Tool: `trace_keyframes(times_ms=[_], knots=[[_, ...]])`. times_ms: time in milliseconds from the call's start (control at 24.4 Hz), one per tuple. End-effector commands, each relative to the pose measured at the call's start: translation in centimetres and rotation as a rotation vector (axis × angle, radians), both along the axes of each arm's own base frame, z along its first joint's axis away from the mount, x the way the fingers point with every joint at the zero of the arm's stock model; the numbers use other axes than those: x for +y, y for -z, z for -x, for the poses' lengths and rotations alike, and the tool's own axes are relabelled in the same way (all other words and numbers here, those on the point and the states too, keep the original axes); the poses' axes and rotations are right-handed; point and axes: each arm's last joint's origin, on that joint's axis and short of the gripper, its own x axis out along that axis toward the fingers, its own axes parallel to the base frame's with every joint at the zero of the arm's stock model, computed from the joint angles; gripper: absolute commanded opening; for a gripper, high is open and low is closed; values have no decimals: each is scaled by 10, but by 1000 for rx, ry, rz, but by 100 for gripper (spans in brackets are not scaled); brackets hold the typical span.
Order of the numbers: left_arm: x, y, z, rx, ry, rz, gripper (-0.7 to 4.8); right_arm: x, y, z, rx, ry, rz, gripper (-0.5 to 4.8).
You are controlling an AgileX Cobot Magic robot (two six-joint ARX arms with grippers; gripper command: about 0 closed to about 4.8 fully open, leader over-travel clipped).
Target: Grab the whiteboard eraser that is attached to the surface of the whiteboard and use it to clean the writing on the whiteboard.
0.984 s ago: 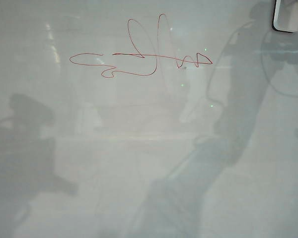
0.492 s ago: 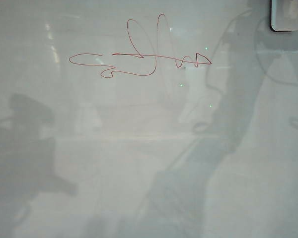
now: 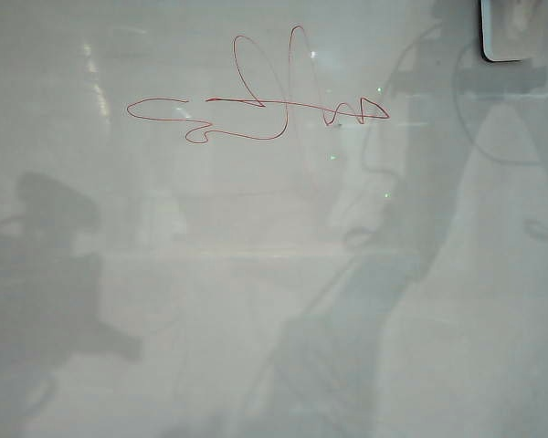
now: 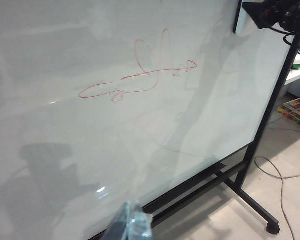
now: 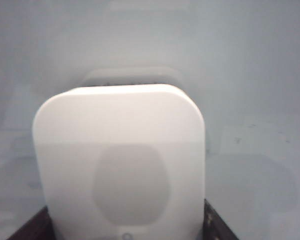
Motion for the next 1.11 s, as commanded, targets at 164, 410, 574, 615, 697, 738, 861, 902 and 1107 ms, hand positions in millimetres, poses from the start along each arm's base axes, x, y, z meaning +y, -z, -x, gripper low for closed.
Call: trace_keyframes(times_ms=[164,410,574,615,697,738,861,902,1107], knots=[[0,-2,0,-13,-2,4,-5,0,1,0,22,45,131,361],[0,-2,0,-13,-2,4,-5,4,2,0,30,61,220,368],[0,-2,0,-13,-2,4,-5,4,3,0,38,95,273,359],[0,-2,0,-13,-2,4,-5,4,3,0,37,96,276,359],[0,-2,0,-13,-2,4,-5,4,2,0,36,96,279,359],[0,-2,0,-13,-2,4,-5,4,2,0,36,96,279,359],[0,-2,0,-13,-2,4,-5,5,2,0,35,93,279,359],[0,-2,0,-13,-2,4,-5,5,2,0,35,96,278,359],[0,-2,0,-13,-2,4,-5,4,2,0,40,133,275,322]])
